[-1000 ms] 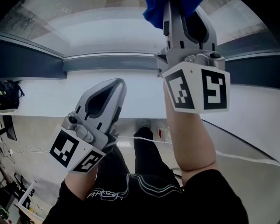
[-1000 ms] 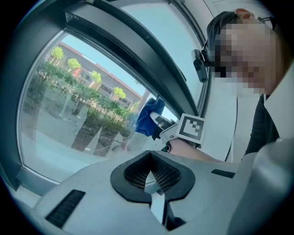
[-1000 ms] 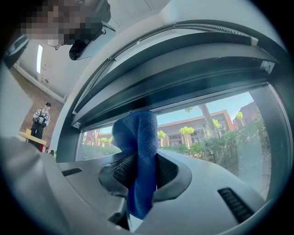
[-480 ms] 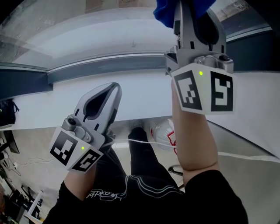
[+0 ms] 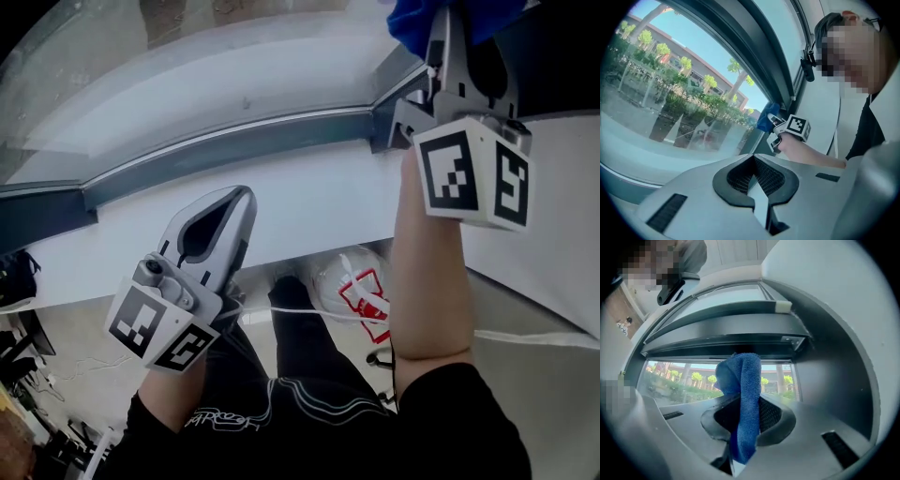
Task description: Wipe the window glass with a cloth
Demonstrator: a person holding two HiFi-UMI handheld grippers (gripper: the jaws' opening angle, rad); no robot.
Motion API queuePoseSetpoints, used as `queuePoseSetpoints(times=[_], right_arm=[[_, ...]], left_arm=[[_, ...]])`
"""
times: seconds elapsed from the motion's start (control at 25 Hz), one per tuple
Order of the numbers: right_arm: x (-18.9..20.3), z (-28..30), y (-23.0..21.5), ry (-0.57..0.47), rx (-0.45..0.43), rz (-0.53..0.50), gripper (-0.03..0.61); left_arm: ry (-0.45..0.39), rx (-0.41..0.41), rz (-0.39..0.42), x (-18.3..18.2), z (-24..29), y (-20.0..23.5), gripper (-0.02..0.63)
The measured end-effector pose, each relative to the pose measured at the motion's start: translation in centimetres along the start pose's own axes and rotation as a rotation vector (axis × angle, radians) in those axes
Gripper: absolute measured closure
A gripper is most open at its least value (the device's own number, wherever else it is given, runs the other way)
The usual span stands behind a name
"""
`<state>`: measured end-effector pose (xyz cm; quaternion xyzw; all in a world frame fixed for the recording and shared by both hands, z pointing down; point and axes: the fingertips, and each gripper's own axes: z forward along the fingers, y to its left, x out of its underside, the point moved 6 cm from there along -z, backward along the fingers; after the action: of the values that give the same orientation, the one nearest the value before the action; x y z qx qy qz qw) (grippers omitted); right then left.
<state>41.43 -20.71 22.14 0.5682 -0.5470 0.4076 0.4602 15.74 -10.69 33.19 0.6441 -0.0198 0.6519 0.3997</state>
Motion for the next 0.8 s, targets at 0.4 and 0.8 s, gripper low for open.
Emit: queuePoseSetpoints(times=[0.4,0.8], right_arm=[[2.0,-0.7,-5.8,0.026,0.076,0.041,0.515],[1.2,-1.6,1.6,0.017,-0.009,0.054,0.515]], left_arm=[[0.029,0.039,0.026,1.2,4.5,-2.1,0.607],[-0.039,-0.017,0.018,-0.4,-0.2,0.5,0.607]])
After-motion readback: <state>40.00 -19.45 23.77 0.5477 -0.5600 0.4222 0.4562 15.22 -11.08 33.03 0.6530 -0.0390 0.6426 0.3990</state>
